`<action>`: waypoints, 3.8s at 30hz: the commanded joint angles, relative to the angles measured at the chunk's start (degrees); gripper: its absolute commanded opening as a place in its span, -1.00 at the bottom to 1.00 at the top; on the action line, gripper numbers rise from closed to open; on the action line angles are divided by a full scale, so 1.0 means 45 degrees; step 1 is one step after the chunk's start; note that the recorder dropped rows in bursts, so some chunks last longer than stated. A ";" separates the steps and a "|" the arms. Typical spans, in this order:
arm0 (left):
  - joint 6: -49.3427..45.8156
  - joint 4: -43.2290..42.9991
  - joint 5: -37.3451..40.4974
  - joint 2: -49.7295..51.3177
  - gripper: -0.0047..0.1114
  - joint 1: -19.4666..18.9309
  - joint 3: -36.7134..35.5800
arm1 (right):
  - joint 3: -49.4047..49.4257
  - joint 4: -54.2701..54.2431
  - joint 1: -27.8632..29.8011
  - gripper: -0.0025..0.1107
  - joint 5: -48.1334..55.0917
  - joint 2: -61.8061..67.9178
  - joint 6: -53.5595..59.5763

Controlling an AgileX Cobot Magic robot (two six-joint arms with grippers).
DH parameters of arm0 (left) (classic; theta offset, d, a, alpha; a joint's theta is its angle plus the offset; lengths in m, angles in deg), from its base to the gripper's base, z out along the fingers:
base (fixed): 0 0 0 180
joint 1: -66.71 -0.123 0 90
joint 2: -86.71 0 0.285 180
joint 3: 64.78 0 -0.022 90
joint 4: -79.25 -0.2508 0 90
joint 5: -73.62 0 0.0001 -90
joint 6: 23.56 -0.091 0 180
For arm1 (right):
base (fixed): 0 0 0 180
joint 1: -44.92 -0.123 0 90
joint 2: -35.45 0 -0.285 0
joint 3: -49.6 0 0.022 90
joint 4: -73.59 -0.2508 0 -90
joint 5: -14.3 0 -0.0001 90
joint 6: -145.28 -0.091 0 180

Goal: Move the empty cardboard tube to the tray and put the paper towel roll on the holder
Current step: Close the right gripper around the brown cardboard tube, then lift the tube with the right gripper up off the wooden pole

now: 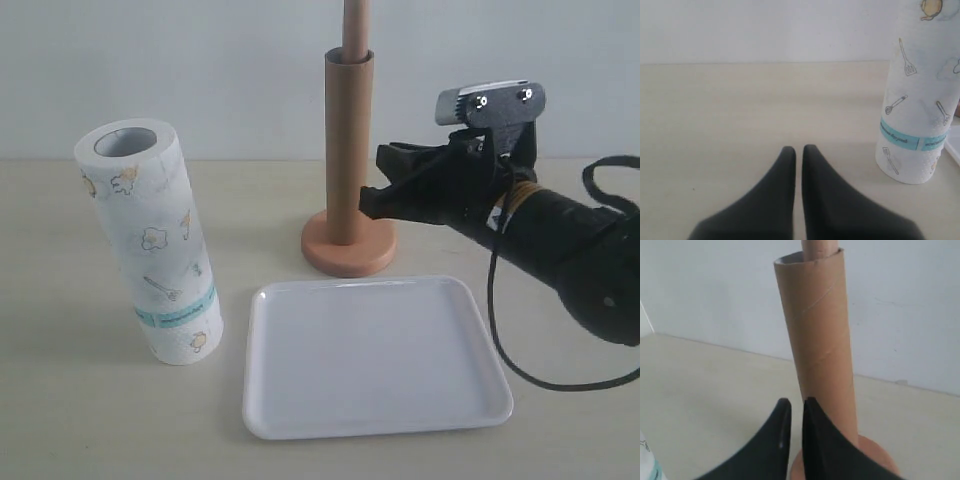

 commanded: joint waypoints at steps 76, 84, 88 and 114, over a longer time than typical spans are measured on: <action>0.0000 0.0000 -0.0048 -0.0046 -0.85 -0.0034 -0.0052 | -0.5266 -0.1468 -0.0270 -0.96 -0.1188 0.5590 0.1814; 0.0000 0.0000 -0.0048 -0.0046 -0.85 -0.0034 -0.0052 | -0.5266 -0.1382 -0.0292 -0.96 -0.0849 0.4017 0.2927; 0.0000 0.0000 -0.0048 -0.0046 -0.85 -0.0034 -0.0052 | -0.5266 -0.1382 -0.0292 -0.96 -0.0795 0.3284 0.2993; 0.0000 0.0000 -0.0048 -0.0046 -0.85 -0.0034 -0.0052 | -0.5266 -0.2105 -0.0292 -0.96 -0.2777 -0.0349 0.2436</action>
